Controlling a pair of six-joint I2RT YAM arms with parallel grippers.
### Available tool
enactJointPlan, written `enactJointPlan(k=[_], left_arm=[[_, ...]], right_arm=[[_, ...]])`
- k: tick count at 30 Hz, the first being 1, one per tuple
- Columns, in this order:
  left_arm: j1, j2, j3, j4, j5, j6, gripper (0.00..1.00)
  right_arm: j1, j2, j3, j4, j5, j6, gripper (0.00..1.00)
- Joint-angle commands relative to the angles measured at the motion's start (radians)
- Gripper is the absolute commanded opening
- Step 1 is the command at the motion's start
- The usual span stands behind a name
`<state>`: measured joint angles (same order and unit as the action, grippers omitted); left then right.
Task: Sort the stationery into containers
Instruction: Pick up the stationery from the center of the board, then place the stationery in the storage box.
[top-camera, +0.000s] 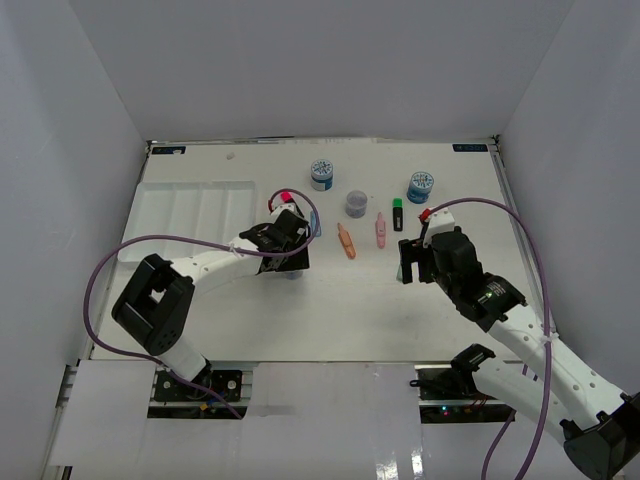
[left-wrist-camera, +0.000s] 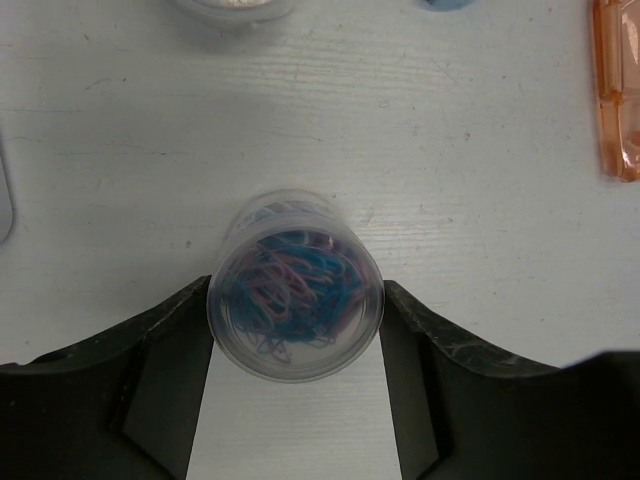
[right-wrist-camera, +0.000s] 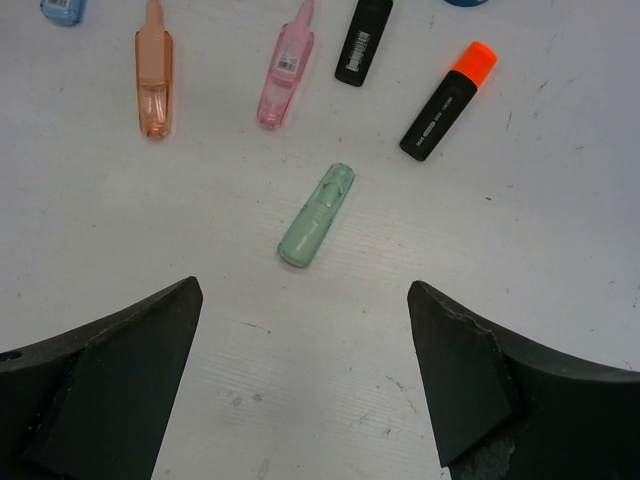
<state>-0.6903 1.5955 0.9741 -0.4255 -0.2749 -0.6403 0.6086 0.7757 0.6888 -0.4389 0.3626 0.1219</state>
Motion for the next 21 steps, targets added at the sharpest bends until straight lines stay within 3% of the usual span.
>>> enactJointPlan(k=[1, 4, 9, 12, 21], left_arm=[[-0.005, -0.037, 0.043, 0.013, -0.029, -0.007, 0.59], [-0.003, -0.065, 0.069, -0.015, -0.062, -0.001, 0.52], [0.031, -0.121, 0.168, -0.104, -0.106, 0.033, 0.51], [0.106, -0.146, 0.237, -0.156, -0.106, 0.067, 0.51], [0.498, -0.126, 0.363, -0.187, -0.015, 0.209, 0.54]], right_arm=[[-0.004, -0.016, -0.002, 0.046, -0.033, -0.008, 0.9], [-0.004, -0.021, 0.002, 0.045, -0.056, -0.008, 0.9], [-0.004, -0.032, 0.002, 0.052, -0.088, -0.019, 0.9], [-0.004, -0.032, 0.008, 0.052, -0.112, -0.025, 0.9], [-0.004, -0.029, -0.001, 0.078, -0.221, -0.024, 0.9]])
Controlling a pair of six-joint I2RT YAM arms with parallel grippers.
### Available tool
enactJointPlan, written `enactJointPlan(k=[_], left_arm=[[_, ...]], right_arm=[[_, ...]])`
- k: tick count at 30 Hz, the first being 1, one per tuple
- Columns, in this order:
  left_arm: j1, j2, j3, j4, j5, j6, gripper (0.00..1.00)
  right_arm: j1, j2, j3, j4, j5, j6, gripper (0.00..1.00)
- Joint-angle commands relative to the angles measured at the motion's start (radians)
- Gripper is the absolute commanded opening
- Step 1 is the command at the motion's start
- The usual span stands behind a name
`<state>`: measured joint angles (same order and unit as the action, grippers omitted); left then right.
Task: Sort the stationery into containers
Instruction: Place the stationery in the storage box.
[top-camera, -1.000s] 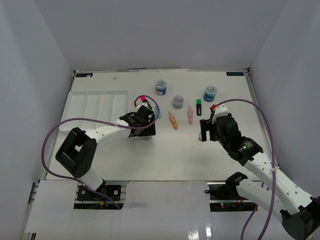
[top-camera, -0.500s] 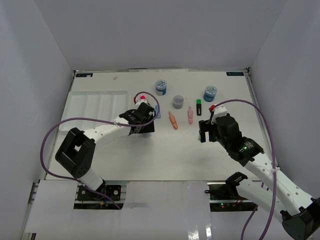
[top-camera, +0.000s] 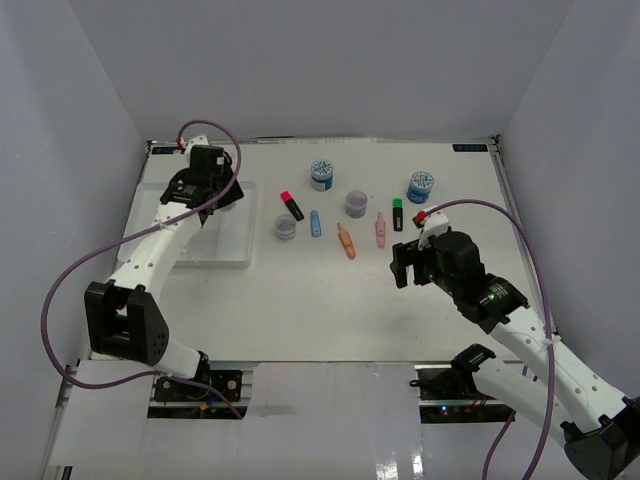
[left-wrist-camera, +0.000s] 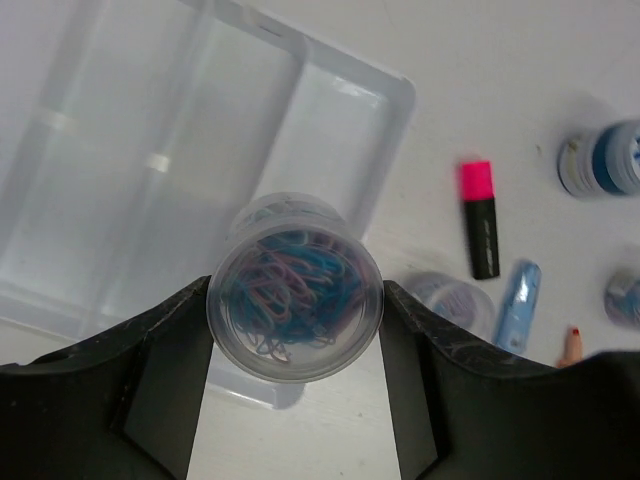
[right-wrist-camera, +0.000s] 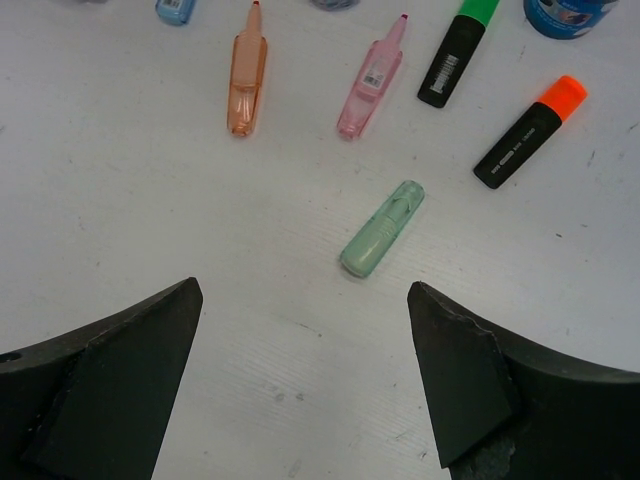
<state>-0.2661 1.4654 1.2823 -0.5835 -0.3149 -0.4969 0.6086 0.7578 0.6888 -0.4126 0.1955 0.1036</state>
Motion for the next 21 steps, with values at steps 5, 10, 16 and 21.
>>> enactJointPlan(k=[5, 10, 16, 21], left_arm=[[0.261, 0.116, 0.158, 0.003, 0.071, 0.078, 0.55], [0.372, 0.323, 0.282, 0.02, 0.102, 0.086, 0.57], [0.424, 0.536, 0.426, 0.031, 0.103, 0.083, 0.61], [0.436, 0.641, 0.515, 0.031, 0.112, 0.092, 0.64]], right_arm=[[-0.004, 0.002, -0.017, 0.072, -0.096, -0.016, 0.9], [-0.004, 0.014, -0.025, 0.083, -0.116, -0.021, 0.9], [-0.004, 0.038, -0.035, 0.095, -0.111, -0.024, 0.9], [-0.006, 0.072, -0.028, 0.095, -0.113, -0.027, 0.9]])
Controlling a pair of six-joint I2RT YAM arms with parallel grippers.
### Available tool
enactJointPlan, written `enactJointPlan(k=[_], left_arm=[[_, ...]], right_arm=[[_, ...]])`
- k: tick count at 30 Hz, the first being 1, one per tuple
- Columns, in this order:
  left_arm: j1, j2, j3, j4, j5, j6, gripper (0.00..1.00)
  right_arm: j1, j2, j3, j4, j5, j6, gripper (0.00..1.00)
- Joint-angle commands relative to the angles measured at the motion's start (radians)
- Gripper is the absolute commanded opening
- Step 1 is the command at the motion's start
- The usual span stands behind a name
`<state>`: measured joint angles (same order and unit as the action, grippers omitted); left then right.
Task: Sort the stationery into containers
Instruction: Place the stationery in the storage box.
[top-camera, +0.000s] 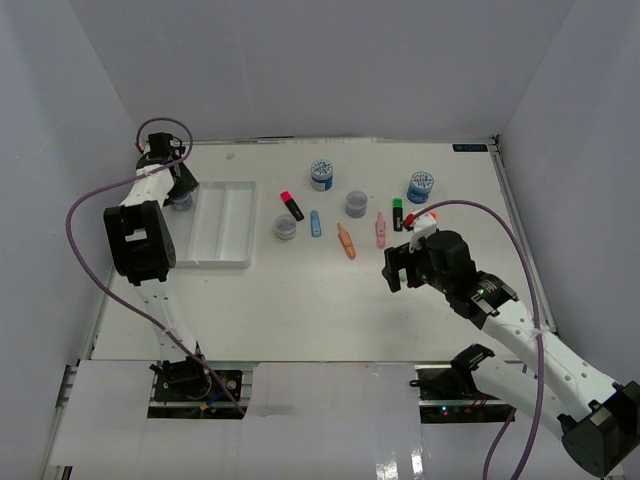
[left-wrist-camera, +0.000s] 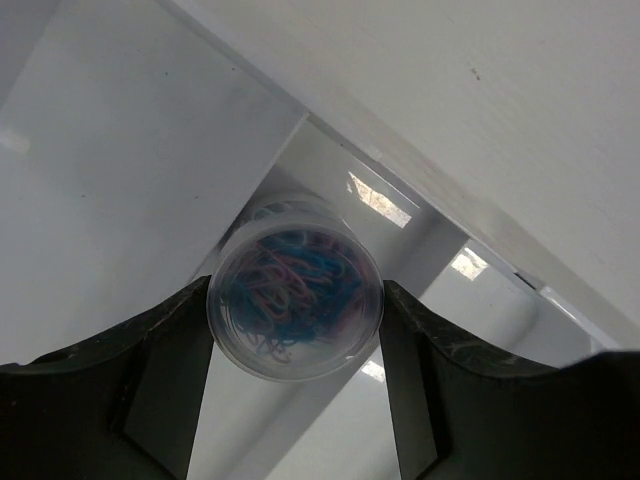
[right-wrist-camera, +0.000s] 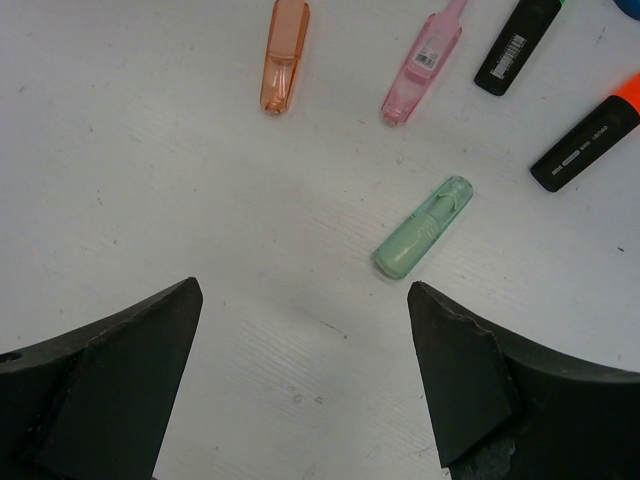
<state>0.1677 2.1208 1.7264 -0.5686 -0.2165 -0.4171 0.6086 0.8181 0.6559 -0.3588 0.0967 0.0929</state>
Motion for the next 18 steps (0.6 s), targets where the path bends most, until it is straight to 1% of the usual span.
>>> enactJointPlan(k=[1, 3, 4, 6, 7, 11, 15, 17, 18], left_arm=[[0.004, -0.006, 0.074, 0.019, 0.014, 0.011, 0.65], [0.007, 0.016, 0.081, 0.022, 0.026, 0.012, 0.68], [0.007, 0.018, 0.082, 0.022, 0.026, 0.012, 0.73], [0.007, 0.019, 0.078, 0.024, 0.037, 0.015, 0.78], [0.007, 0.011, 0.068, 0.029, 0.039, 0.015, 0.84], [0.007, -0.022, 0.048, 0.041, 0.06, 0.024, 0.98], [0.004, -0.08, 0.033, 0.026, 0.086, 0.031, 0.98], [-0.002, -0.159, -0.017, 0.026, 0.141, 0.017, 0.98], [-0.023, -0.188, -0.037, 0.026, 0.163, 0.015, 0.98]], right_arm=[[-0.004, 0.015, 0.005, 0.041, -0.012, -0.015, 0.9], [-0.004, 0.026, 0.007, 0.043, -0.012, -0.016, 0.9], [-0.004, 0.027, 0.008, 0.043, -0.012, -0.015, 0.9], [-0.004, 0.03, 0.01, 0.043, -0.011, -0.012, 0.9], [-0.004, 0.032, 0.007, 0.044, -0.011, -0.013, 0.9], [-0.006, 0.023, 0.005, 0.041, -0.012, -0.009, 0.9], [-0.004, 0.0, 0.01, 0.04, -0.014, -0.004, 0.9], [-0.004, -0.02, 0.016, 0.032, -0.011, -0.005, 0.9], [-0.004, -0.028, 0.017, 0.029, -0.008, -0.005, 0.9]])
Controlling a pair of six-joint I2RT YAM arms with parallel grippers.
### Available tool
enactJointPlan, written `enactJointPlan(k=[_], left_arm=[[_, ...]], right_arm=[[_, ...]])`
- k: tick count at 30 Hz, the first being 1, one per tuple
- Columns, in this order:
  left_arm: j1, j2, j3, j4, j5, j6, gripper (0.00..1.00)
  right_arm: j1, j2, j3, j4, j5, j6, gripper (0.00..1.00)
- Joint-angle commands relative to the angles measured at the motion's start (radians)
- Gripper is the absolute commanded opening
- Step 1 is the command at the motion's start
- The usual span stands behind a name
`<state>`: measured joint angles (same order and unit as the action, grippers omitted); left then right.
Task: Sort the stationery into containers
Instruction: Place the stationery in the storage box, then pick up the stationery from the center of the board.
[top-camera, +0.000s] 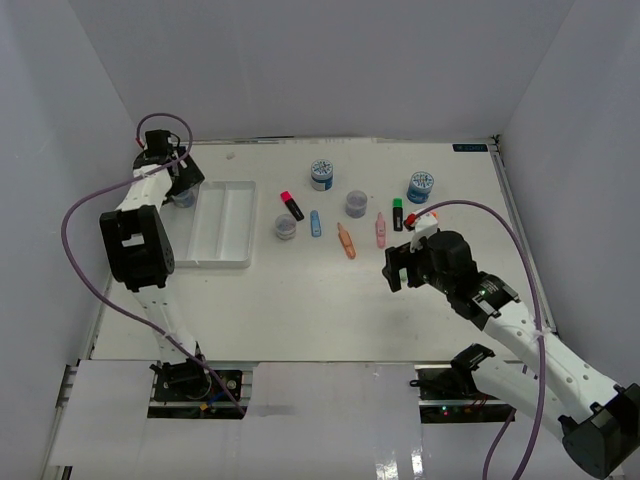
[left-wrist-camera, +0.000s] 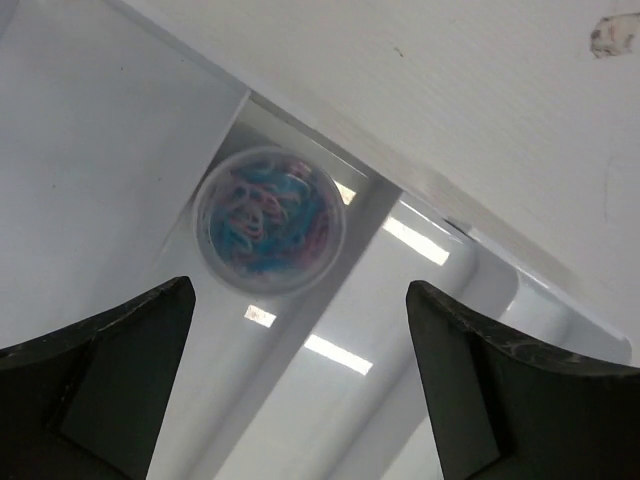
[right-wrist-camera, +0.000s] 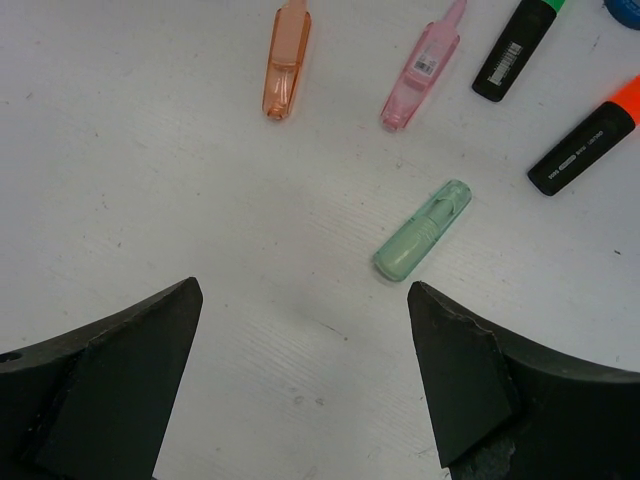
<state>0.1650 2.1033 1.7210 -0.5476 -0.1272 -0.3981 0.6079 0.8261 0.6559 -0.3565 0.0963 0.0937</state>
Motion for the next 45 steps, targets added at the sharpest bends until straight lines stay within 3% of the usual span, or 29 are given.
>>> enactJointPlan(k=[1, 4, 5, 8, 14, 22, 32, 45], left_arm=[[-0.037, -0.198, -0.052, 0.006, 0.11, 0.011, 0.98], [-0.152, -0.298, -0.138, 0.006, 0.126, 0.065, 0.98], [-0.247, -0.34, -0.184, 0.006, 0.126, 0.074, 0.98], [-0.393, -0.387, -0.25, 0.026, 0.172, 0.1, 0.98], [-0.58, -0.333, -0.242, 0.049, 0.134, 0.128, 0.98], [-0.625, -0.2, -0.205, 0.052, -0.028, 0.137, 0.98], [-0.653, -0.173, -0.242, 0.048, -0.019, 0.088, 0.98], [-0.673, -0.186, -0.304, 0.026, -0.106, 0.021, 0.88]], right_arm=[[-0.003, -0.045, 0.019, 0.027, -0.004, -0.005, 0.9], [-0.004, -0.076, 0.016, 0.024, -0.006, 0.0, 0.9], [-0.003, -0.087, 0.014, 0.024, -0.007, 0.0, 0.9], [-0.005, -0.107, 0.013, 0.014, -0.007, 0.006, 0.9], [-0.004, -0.128, 0.002, 0.004, -0.004, 0.018, 0.9], [-0.004, -0.148, 0.013, -0.032, 0.009, 0.017, 0.9], [-0.004, -0.153, 0.011, -0.041, 0.019, 0.009, 0.9], [-0.003, -0.151, -0.004, -0.036, 0.02, 0.006, 0.9]])
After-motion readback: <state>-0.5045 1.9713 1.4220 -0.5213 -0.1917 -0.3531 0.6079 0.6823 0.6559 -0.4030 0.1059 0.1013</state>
